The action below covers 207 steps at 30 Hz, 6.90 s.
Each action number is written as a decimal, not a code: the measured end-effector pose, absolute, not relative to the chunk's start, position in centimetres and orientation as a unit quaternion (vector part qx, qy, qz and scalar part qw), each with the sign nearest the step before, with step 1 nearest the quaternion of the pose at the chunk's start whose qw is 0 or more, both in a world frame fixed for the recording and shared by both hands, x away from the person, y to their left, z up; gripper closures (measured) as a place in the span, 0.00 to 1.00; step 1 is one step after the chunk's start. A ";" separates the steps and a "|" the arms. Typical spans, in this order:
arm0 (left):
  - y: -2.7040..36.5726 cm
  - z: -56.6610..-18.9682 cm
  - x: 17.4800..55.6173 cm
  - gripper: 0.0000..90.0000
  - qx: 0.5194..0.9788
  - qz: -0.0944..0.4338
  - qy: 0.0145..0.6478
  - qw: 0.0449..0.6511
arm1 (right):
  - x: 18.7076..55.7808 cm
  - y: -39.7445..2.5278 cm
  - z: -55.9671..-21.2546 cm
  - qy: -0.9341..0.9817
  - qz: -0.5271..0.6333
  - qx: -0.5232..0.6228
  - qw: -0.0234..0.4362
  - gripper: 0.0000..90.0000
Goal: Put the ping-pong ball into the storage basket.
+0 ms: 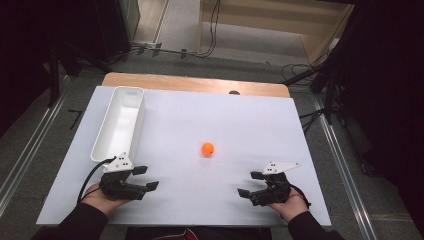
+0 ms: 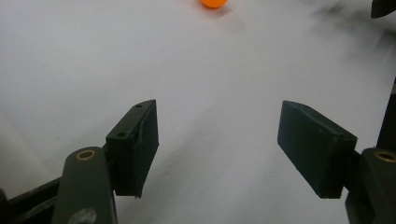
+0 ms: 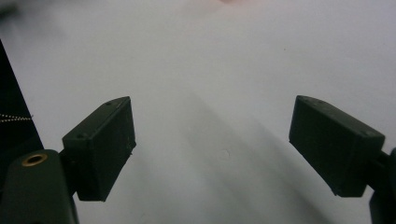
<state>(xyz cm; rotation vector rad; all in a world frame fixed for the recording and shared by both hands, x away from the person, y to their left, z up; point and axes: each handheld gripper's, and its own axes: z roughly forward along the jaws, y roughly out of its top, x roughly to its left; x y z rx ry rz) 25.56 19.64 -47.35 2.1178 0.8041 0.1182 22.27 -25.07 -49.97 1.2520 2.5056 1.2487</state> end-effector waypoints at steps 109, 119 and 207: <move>9.3 -44.3 31.5 0.00 0.858 0.048 0.305 0.411 | 21.9 -25.0 -50.0 0.818 0.401 0.411 0.043 0.15; 8.0 -44.0 32.3 0.00 0.859 0.052 0.298 0.414 | 21.9 -24.9 -50.0 0.819 0.399 0.411 0.041 0.15; 1.4 -47.9 36.9 0.00 0.863 0.054 0.283 0.414 | 22.0 -25.0 -50.0 0.821 0.397 0.409 0.037 0.15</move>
